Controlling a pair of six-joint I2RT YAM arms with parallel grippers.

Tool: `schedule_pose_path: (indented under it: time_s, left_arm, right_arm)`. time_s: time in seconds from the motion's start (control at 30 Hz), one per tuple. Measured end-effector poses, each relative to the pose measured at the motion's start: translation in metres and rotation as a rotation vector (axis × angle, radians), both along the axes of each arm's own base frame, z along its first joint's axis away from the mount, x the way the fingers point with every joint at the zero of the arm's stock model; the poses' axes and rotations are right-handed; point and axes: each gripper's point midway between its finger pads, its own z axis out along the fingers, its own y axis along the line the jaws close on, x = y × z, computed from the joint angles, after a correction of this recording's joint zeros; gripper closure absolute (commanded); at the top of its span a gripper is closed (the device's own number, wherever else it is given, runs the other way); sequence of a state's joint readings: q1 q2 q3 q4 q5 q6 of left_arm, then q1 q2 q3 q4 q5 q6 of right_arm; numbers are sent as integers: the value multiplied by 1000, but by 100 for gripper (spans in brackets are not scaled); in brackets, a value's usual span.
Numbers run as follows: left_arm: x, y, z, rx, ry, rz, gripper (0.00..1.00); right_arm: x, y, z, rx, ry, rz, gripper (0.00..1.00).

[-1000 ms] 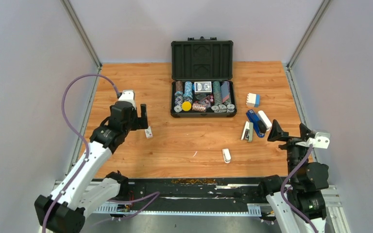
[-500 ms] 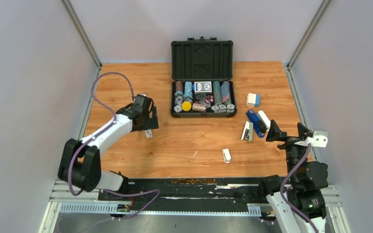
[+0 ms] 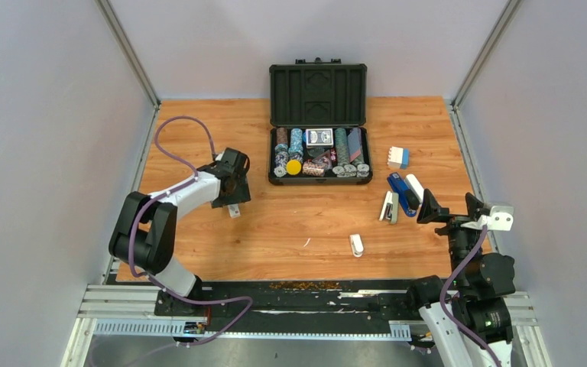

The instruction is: Load the staples into the stapler

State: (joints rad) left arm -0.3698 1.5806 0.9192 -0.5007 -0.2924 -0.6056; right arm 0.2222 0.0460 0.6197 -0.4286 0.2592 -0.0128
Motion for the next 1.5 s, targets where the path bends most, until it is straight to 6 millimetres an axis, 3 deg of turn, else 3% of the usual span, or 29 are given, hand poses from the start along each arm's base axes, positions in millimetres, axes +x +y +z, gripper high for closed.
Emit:
schedule_pose_path:
  time_s: [0.33,0.6,0.87,1.0,1.23,1.5]
  left_arm:
    - [-10,2,-15,-14,9,46,41]
    - [-9,2,-15,-23,-5,38,51]
    - [-16,-14,-14,-59,21,-63,57]
    - [-26,-40,-14,-71,34,-188,60]
    - [-52,-107,-12,-115,50,-486,59]
    - [-74,-185,-10,-96,20,-844,59]
  right_arm:
    - [0,0,0,0,0,0,0]
    - [0,0,0,0,-1,0,0]
    - [1,3,0,7,4,17,0]
    - [8,11,-3,13,57,47,0]
    - [38,34,-21,34,316,122,0]
    - [60,78,-88,108,676,281,0]
